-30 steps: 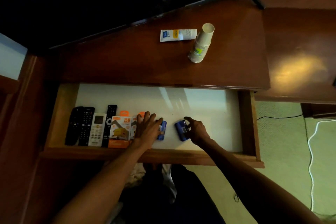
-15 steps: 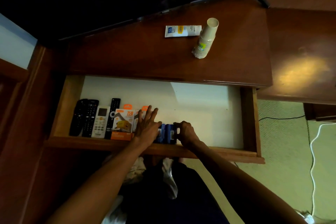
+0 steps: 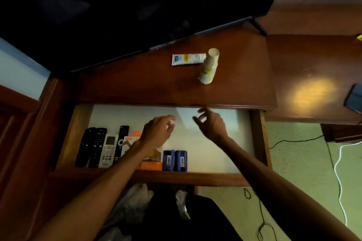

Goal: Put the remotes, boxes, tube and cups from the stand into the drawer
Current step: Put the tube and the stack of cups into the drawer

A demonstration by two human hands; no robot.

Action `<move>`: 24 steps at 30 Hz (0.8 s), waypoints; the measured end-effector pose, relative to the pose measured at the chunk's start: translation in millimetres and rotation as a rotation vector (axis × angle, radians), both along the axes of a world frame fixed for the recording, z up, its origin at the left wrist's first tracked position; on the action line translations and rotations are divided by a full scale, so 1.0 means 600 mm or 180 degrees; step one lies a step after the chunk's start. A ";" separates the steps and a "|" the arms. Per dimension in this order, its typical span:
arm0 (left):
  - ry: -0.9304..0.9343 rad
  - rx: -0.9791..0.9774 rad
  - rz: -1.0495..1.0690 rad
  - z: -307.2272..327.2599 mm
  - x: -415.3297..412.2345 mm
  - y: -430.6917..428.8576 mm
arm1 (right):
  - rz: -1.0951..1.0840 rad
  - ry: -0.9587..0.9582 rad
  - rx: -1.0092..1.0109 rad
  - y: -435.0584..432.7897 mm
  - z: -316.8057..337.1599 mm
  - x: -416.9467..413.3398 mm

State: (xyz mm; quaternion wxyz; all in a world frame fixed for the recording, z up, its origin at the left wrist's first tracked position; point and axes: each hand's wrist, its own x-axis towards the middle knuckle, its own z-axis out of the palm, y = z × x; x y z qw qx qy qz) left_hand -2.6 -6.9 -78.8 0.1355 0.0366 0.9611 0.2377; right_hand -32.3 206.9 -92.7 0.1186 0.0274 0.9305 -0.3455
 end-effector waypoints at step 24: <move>-0.0047 -0.0427 -0.0789 -0.001 -0.472 0.074 | -0.1016 0.1127 -0.0949 0.014 0.049 -0.236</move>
